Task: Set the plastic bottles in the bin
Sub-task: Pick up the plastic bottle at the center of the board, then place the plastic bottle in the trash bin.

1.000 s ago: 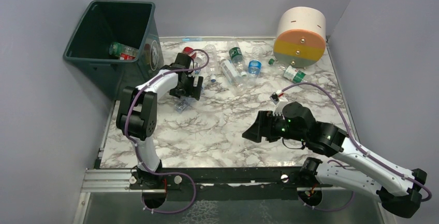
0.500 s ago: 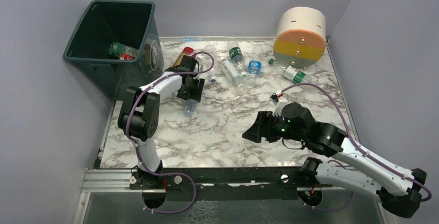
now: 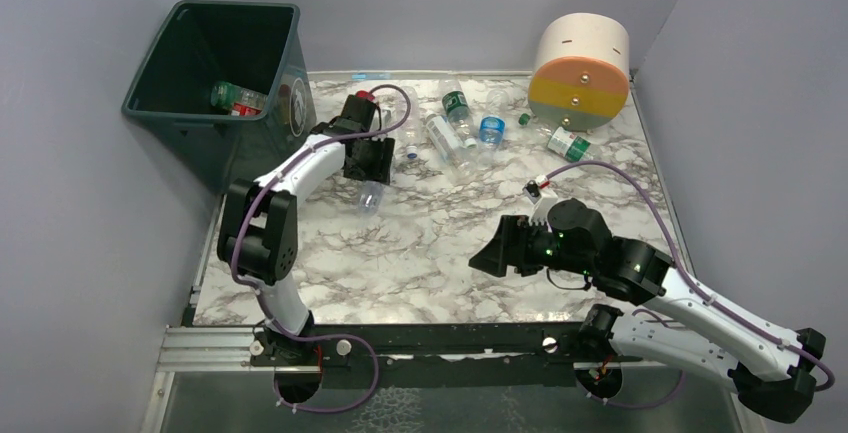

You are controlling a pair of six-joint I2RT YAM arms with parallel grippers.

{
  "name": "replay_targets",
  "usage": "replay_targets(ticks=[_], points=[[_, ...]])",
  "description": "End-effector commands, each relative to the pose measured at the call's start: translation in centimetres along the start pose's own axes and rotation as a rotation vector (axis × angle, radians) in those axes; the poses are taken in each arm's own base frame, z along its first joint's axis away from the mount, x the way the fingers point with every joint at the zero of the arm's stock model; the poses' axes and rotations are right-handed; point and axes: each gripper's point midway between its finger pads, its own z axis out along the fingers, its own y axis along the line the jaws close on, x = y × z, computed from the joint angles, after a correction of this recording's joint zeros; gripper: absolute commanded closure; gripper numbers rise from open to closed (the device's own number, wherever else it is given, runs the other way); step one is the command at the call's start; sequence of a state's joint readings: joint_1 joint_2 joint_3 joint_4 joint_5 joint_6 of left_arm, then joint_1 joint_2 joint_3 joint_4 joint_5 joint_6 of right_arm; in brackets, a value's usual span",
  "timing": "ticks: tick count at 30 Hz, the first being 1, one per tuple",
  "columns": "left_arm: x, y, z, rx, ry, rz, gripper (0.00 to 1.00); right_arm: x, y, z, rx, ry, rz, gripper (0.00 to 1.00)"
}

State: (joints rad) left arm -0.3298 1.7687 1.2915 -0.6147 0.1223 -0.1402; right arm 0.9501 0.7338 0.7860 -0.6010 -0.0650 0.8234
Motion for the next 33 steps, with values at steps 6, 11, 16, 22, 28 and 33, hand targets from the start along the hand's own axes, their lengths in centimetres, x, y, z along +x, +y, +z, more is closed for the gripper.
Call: replay_targets(ticks=[6,11,16,22,28,33], points=[[-7.5,-3.3,-9.7,0.084,-0.261,0.032,0.40,0.1,0.3,-0.4,-0.010,0.000,0.009,0.15],[-10.3,-4.2,-13.9,0.095,-0.339,0.055,0.40,0.2,0.3,-0.3,-0.013,0.002,0.013,0.15],[-12.9,-4.9,-17.9,0.099,-0.423,0.074,0.40,0.5,0.1,-0.3,-0.013,0.006,0.021,0.15],[-15.6,-5.2,-20.9,0.087,-0.500,0.093,0.40,0.7,0.1,-0.2,-0.021,0.011,0.031,0.15],[-18.3,-4.6,-23.7,0.065,-0.574,0.101,0.40,0.9,-0.1,-0.2,-0.022,0.014,0.036,0.15],[-20.0,-2.7,-26.2,0.047,-0.642,0.082,0.40,1.3,-0.2,0.1,-0.028,0.025,0.045,0.15]])
